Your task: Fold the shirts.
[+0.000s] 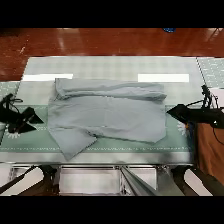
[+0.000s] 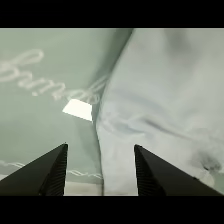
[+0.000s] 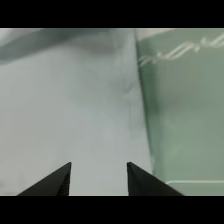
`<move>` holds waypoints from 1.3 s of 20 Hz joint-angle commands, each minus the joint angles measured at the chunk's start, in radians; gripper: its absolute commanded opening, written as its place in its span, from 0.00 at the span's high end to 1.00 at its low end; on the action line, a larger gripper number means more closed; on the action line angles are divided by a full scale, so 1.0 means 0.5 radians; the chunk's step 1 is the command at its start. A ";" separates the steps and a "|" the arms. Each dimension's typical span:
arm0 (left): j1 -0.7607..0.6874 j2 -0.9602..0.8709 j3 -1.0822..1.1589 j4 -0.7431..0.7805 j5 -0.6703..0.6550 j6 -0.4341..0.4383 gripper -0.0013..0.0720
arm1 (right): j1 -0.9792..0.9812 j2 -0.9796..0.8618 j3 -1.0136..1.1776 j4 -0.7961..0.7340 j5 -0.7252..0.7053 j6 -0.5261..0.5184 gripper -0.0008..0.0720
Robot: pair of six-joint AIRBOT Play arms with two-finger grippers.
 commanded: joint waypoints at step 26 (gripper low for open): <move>-0.201 0.200 -0.770 -0.569 0.491 0.458 0.96 | -0.163 0.154 -0.390 -0.325 0.351 0.345 0.43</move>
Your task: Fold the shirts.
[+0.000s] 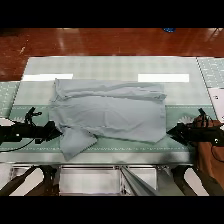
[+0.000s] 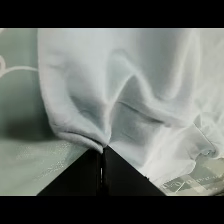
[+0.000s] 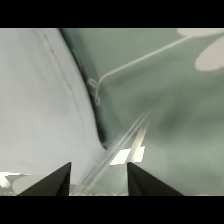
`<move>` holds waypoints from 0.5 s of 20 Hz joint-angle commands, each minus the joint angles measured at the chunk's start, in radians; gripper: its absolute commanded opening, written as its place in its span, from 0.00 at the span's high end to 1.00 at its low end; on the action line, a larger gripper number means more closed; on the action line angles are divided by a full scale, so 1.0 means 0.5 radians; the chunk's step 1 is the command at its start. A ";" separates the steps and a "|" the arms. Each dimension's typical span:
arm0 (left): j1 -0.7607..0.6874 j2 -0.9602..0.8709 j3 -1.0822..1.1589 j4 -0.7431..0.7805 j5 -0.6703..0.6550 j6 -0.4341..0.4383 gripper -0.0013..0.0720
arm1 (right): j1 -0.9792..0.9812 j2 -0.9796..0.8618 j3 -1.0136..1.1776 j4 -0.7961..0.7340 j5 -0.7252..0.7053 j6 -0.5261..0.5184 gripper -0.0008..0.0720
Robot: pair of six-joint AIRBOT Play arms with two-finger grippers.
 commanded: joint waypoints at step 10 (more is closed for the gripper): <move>0.003 0.002 0.127 -0.010 -0.088 0.026 0.96 | 0.520 -0.555 0.159 0.598 -0.365 -0.286 0.96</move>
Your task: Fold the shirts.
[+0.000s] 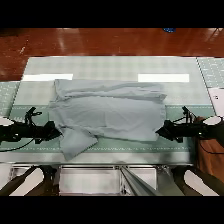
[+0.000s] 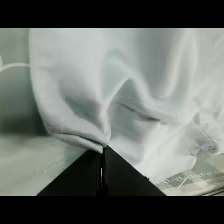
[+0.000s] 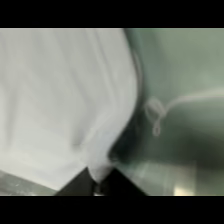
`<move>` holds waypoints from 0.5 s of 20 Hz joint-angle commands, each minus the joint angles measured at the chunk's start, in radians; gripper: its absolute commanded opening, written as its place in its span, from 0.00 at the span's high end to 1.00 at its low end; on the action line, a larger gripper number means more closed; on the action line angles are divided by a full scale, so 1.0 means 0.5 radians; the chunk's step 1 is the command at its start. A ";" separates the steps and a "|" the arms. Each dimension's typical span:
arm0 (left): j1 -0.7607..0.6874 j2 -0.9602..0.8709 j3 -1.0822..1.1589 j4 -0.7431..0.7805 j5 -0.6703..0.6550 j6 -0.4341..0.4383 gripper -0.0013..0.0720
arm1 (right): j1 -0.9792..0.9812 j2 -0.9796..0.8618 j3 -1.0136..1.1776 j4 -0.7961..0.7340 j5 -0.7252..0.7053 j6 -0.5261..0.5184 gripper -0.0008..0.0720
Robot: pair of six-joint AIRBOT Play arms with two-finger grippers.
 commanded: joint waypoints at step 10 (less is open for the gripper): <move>-0.198 -0.374 1.015 -0.429 0.028 0.010 0.96 | 0.079 -0.322 0.932 0.046 0.135 -0.116 0.96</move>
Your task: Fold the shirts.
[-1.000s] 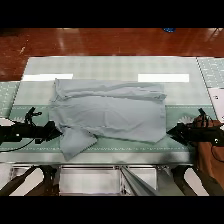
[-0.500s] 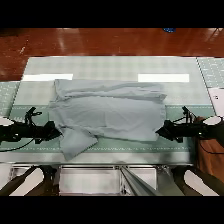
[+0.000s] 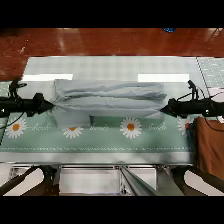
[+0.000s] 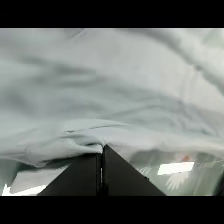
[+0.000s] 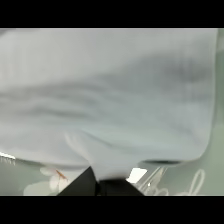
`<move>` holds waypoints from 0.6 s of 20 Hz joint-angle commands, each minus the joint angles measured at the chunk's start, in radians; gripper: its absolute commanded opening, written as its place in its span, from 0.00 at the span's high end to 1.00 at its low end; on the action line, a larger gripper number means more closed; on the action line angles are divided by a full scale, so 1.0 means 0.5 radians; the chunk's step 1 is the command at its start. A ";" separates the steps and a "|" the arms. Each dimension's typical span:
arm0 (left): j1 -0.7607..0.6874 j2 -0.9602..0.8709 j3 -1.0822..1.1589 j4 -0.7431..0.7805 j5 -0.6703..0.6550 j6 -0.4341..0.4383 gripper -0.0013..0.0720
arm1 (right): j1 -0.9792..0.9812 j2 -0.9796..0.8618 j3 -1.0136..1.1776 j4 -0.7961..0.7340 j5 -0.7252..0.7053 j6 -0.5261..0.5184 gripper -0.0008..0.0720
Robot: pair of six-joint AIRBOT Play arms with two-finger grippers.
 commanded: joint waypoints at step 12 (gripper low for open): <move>-0.281 -1.220 1.392 -0.086 0.047 -0.273 0.96 | 0.005 -0.761 0.972 0.111 -0.040 0.032 0.96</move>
